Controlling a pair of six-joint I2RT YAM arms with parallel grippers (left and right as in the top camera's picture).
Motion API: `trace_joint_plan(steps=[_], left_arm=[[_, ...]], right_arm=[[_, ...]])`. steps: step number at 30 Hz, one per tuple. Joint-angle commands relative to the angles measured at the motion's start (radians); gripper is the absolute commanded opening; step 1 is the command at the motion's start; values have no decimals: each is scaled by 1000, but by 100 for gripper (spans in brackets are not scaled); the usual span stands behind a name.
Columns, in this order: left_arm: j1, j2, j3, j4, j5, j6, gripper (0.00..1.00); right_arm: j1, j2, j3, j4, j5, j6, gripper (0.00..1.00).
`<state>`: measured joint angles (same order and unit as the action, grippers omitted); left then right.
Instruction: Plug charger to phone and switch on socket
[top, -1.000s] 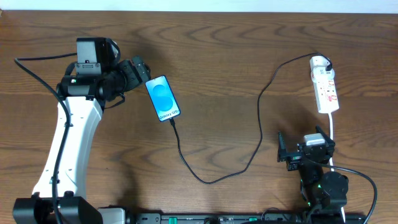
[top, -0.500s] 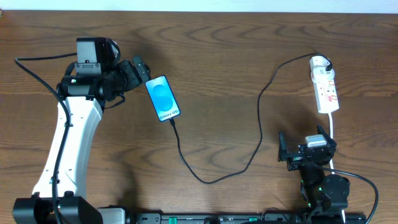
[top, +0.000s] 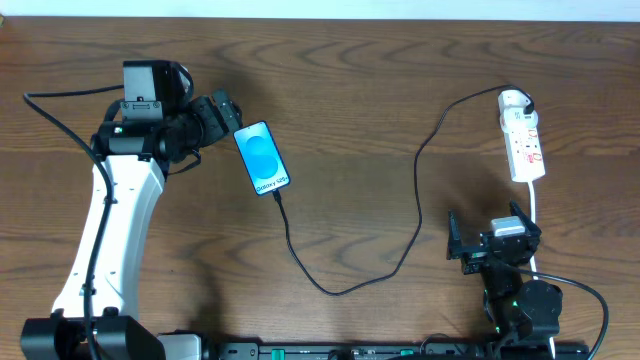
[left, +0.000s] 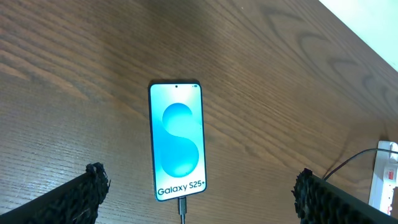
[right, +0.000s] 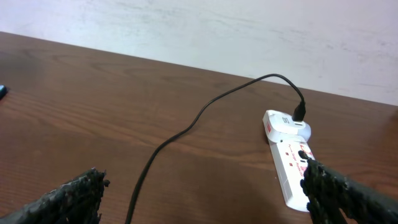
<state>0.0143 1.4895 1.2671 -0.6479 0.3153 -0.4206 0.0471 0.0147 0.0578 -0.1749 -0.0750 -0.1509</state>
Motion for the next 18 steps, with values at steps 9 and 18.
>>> trace_joint_plan(steps=[9,18], left_arm=[[0,-48,-2,-10,-97,6,98],[0,-312,-104,9,-205,124,98]], right_arm=[[-7,-8,-6,0,-6,0,99],[-7,-8,-6,0,-6,0,99]])
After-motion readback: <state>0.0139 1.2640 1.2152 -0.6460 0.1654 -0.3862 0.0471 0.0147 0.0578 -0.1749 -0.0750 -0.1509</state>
